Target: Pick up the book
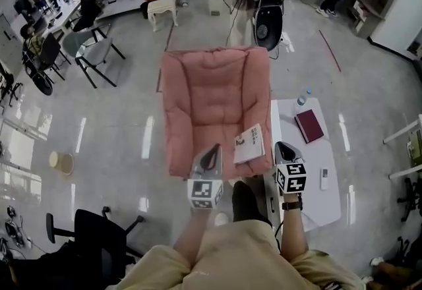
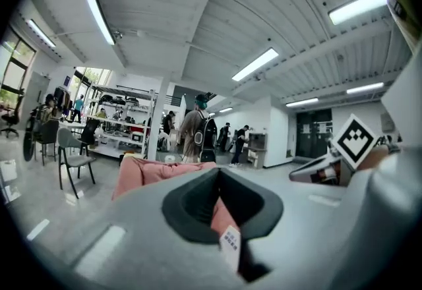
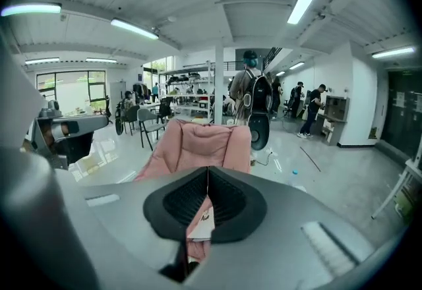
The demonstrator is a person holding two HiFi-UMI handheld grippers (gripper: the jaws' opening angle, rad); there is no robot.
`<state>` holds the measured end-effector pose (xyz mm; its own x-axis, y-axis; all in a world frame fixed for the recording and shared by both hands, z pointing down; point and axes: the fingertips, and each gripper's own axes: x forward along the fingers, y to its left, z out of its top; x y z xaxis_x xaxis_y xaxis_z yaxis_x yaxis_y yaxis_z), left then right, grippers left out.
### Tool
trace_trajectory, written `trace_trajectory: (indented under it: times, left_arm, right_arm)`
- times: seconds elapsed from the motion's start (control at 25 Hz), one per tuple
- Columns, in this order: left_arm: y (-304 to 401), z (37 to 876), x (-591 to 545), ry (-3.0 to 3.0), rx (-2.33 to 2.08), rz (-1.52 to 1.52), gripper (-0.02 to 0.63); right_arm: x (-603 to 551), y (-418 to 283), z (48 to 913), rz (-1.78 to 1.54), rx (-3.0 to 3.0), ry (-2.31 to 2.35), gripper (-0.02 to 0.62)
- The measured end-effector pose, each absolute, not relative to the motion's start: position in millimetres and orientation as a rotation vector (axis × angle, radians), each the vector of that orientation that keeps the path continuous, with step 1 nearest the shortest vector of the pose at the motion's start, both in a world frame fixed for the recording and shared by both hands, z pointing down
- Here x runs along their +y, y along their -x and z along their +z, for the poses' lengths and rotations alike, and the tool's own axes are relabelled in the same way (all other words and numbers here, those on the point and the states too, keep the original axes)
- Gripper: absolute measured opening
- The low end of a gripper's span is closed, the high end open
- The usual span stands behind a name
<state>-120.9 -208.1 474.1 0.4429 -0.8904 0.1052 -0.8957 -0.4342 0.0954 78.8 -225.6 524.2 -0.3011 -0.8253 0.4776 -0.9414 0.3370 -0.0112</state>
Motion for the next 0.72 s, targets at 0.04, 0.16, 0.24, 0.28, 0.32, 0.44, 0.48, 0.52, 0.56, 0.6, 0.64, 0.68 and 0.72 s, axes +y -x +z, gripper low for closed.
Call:
trace_trajectory:
  times: [0.04, 0.16, 0.24, 0.28, 0.32, 0.44, 0.48, 0.52, 0.56, 0.6, 0.64, 0.68, 0.72]
  left_arm:
    - [118, 481, -219, -2.539, -1.579, 0.073, -0.002]
    - [107, 501, -249, -2.515, -1.551, 0.12, -0.002]
    - [97, 515, -267, -2.503, -1.527, 0.154, -0.002]
    - [91, 522, -275, -2.496, -1.513, 0.171, -0.002]
    - [86, 529, -283, -2.488, -1.499, 0.189, -0.002]
    - [69, 553, -308, -2.464, -1.435, 0.222, -0.002]
    - [63, 563, -314, -2.454, -1.397, 0.22, -0.002]
    - [56, 574, -320, -2.444, -1.356, 0.217, -0.002]
    - [49, 584, -325, -2.435, -1.319, 0.219, -0.002]
    - [42, 593, -329, -2.427, -1.289, 0.226, -0.002]
    - [36, 601, -330, -2.419, -1.266, 0.237, -0.002]
    - [31, 608, -330, -2.409, -1.25, 0.25, -0.002]
    - [28, 614, -329, -2.4, -1.24, 0.262, -0.002]
  right_arm:
    - [-236, -83, 535, 0.434, -2.197, -1.541, 0.009]
    - [-268, -93, 562, 0.484, -2.139, -1.506, 0.021]
    - [-283, -96, 580, 0.492, -2.105, -1.47, 0.021]
    - [-289, -98, 590, 0.501, -2.089, -1.45, 0.021]
    - [-296, -99, 600, 0.518, -2.075, -1.432, 0.021]
    - [-319, -102, 636, 0.604, -2.041, -1.376, 0.032]
    - [-326, -103, 649, 0.633, -2.029, -1.354, 0.044]
    - [-333, -103, 663, 0.661, -2.016, -1.332, 0.055]
    - [-340, -104, 675, 0.684, -2.004, -1.313, 0.063]
    - [-346, -104, 686, 0.702, -1.992, -1.296, 0.068]
    - [-350, -104, 696, 0.718, -1.98, -1.28, 0.072]
    - [-352, -104, 706, 0.733, -1.97, -1.264, 0.077]
    - [-354, -104, 715, 0.748, -1.962, -1.25, 0.085]
